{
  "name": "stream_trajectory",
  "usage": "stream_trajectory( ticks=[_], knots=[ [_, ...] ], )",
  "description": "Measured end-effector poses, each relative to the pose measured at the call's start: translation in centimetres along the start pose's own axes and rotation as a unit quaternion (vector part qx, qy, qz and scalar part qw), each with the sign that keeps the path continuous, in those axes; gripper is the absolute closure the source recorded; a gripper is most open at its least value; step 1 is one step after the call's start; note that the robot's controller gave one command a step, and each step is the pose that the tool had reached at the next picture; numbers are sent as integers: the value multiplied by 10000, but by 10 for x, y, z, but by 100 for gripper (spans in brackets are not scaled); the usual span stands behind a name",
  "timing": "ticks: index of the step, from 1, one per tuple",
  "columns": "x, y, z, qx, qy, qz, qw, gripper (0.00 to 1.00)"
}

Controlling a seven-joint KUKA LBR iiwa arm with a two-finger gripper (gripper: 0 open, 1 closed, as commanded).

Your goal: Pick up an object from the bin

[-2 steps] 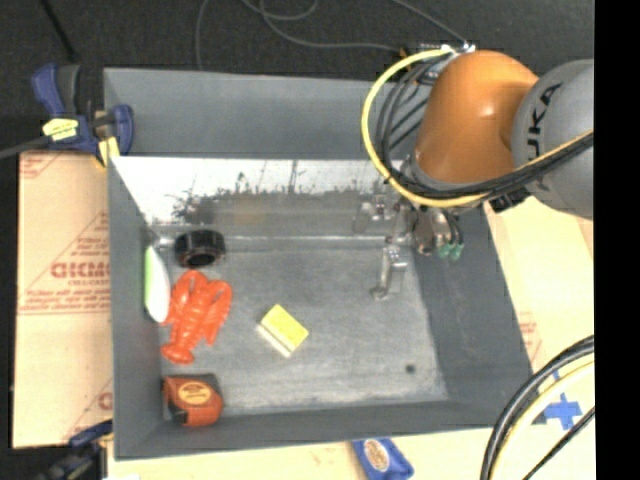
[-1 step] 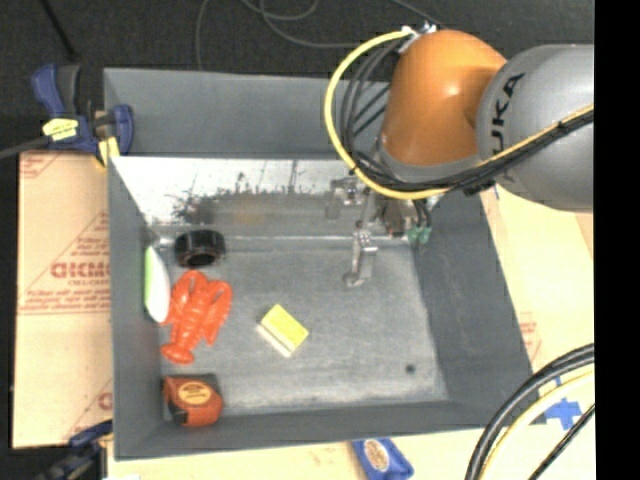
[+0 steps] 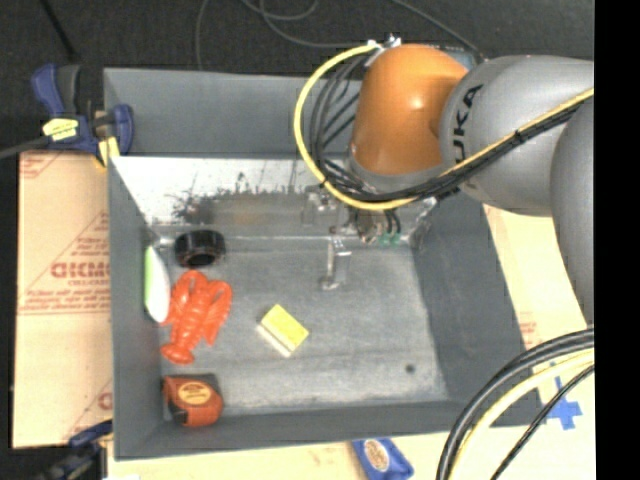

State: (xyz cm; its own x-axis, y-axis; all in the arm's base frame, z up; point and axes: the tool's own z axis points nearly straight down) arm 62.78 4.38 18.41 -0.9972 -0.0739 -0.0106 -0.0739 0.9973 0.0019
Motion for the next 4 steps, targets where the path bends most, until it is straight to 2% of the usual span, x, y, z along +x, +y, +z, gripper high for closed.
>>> stream_trajectory(
  ticks=[1,2,3,4],
  knots=[
    [-9,0,58,7,4,338,9994,0],
    [-18,33,85,16,58,53,10000,0],
    [8,68,96,5,27,-288,9996,0],
    [16,79,101,-2,45,827,9966,0]
  ],
)
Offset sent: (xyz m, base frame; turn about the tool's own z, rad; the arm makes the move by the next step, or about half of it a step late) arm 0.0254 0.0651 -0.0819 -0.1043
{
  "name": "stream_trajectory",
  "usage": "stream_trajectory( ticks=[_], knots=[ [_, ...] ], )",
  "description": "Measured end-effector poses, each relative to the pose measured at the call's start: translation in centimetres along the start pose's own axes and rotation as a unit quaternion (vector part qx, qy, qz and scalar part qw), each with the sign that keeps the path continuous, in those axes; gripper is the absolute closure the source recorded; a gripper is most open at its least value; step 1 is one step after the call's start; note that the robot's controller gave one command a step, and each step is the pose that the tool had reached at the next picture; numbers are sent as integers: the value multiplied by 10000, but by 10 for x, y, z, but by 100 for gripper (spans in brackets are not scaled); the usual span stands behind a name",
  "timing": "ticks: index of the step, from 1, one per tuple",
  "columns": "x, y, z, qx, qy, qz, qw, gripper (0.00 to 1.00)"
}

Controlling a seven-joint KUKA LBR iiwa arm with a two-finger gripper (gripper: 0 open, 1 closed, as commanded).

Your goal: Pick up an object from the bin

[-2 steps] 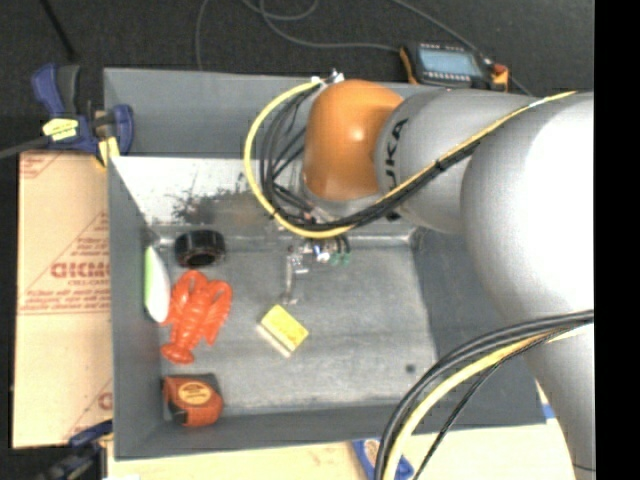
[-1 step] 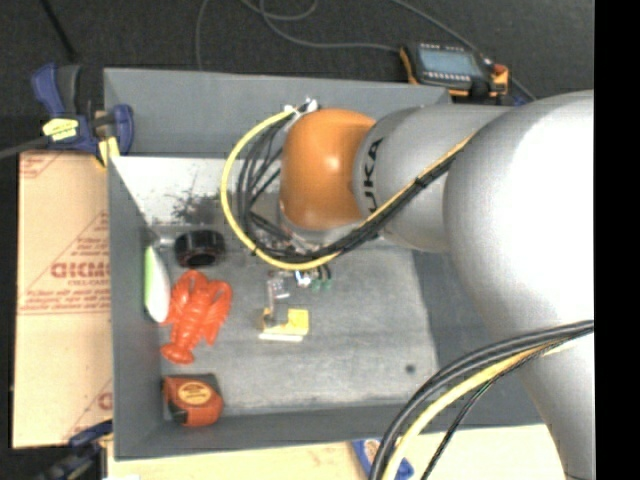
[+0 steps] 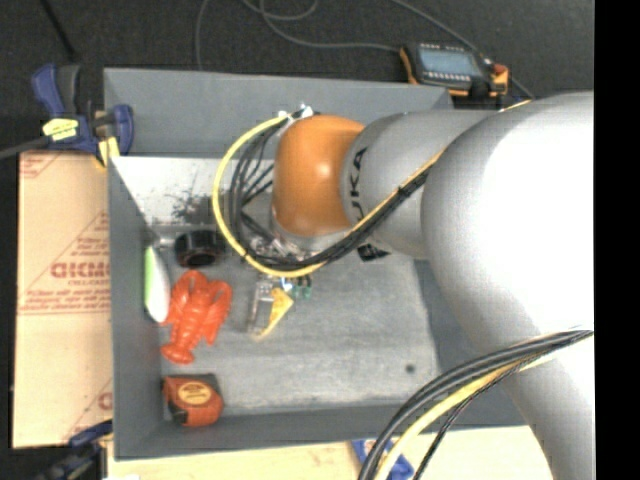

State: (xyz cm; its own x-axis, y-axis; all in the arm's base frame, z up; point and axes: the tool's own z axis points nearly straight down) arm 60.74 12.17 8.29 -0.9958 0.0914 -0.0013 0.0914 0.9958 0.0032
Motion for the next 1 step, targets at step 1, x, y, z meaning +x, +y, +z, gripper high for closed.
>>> stream_trajectory(
  ticks=[1],
  knots=[
    [-21,44,-1,25,-16,-277,9996,0]
  ],
)
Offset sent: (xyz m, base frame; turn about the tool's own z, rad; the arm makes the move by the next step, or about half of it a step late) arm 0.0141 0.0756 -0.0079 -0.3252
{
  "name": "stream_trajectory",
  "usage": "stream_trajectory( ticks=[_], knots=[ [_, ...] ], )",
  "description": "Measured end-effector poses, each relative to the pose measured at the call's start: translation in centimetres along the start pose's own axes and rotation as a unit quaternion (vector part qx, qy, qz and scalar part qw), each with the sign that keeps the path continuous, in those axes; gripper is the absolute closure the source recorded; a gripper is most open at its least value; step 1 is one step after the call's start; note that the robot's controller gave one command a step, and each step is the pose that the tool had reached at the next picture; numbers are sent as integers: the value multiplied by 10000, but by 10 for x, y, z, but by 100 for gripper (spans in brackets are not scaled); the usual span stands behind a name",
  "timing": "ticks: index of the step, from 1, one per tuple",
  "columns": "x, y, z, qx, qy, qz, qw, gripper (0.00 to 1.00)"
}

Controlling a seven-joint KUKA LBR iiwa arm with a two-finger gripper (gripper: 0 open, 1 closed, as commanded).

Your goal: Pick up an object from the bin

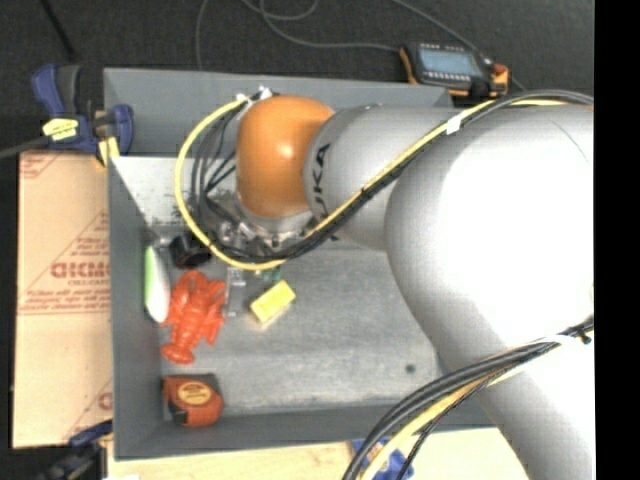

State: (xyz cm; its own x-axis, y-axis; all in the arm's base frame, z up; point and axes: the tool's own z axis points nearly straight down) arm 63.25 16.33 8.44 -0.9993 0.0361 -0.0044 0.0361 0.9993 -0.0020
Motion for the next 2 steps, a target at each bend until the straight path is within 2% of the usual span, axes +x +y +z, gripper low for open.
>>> stream_trajectory(
  ticks=[1,2],
  knots=[
    [5,30,5,-17,-6,-1122,9937,0],
    [31,64,-1,38,-9,998,9950,100]
  ],
)
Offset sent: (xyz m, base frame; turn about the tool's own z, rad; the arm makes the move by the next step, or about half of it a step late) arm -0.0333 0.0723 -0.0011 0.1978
